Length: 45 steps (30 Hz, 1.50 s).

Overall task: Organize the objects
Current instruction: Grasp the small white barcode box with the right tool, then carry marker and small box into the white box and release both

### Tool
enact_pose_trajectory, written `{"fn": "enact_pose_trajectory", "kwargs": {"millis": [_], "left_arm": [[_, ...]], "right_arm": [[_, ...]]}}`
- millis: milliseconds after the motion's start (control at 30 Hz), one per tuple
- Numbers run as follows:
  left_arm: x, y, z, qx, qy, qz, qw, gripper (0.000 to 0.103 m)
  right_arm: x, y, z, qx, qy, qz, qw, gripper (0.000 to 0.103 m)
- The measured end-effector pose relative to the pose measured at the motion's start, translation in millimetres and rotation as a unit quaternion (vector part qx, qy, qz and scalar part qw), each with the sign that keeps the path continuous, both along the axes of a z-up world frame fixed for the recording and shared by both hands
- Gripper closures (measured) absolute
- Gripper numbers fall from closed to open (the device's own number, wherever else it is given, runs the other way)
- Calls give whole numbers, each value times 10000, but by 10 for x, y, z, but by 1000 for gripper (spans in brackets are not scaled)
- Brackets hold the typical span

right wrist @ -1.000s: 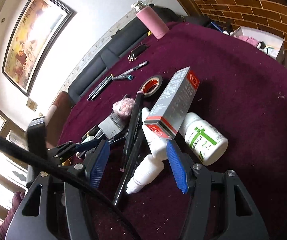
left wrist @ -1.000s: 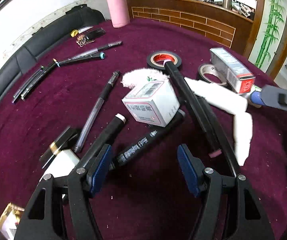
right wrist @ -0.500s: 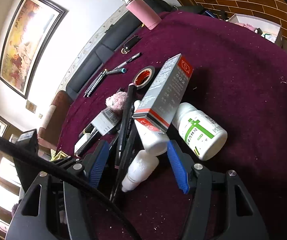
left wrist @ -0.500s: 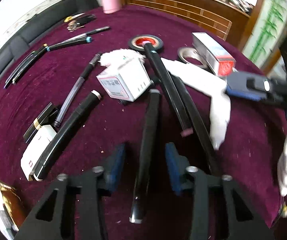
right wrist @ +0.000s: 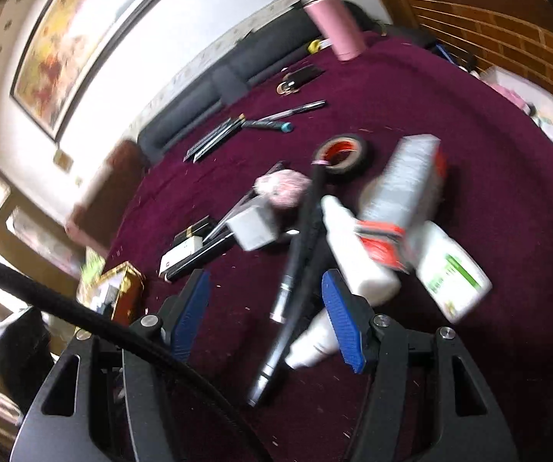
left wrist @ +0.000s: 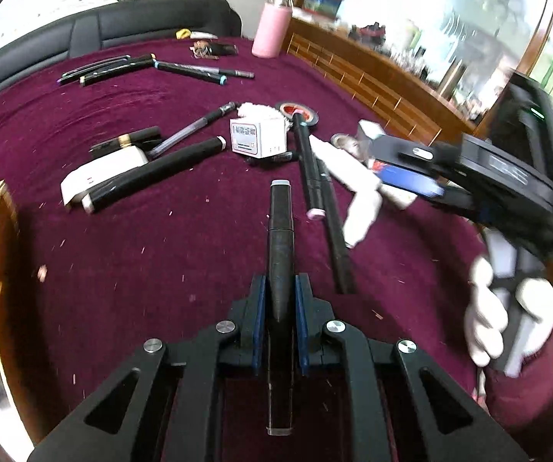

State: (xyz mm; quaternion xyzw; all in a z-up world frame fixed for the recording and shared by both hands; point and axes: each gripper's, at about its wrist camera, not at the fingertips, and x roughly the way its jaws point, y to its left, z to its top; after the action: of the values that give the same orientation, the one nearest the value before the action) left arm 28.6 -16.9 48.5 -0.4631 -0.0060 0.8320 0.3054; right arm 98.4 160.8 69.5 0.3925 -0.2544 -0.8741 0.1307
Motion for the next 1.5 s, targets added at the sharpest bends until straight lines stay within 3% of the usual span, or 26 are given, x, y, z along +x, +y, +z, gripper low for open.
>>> {"fn": "enact_pose_trajectory", "kwargs": {"millis": [167,367,667,733,800,833,1033,1500], "left_arm": [[145,-216,64,409,32,166,9990,92],[214,-493,112,629,11,380,9973,92],[243,-703,62,770,-68,550,9955,92],[230,-695,35,772,-95,558,9954,92],[233,-684,15,762,-120,567,9954,92],[232,-683,6,763,-134,571,9954,92],[285,-675,-9,766,-180,579,9952,92],[533,-861,21,983,-212,826,9915,92]], "right_arm": [[-464,-408,118,863,-247,184,9958,43],[-866,-706,-32,1653,-575,127,9845,43],[-962,-883,-124,2236,-598,-28,9728,44],[-937,-909,-112,2406,-537,-34,9691,46],[-917,-935,-112,2539,-476,18,9661,61],[-905,-945,-117,2563,-487,60,9653,69],[-809,-963,-122,2554,-522,167,9653,70],[-197,-937,-13,1307,-549,697,9874,70]]}}
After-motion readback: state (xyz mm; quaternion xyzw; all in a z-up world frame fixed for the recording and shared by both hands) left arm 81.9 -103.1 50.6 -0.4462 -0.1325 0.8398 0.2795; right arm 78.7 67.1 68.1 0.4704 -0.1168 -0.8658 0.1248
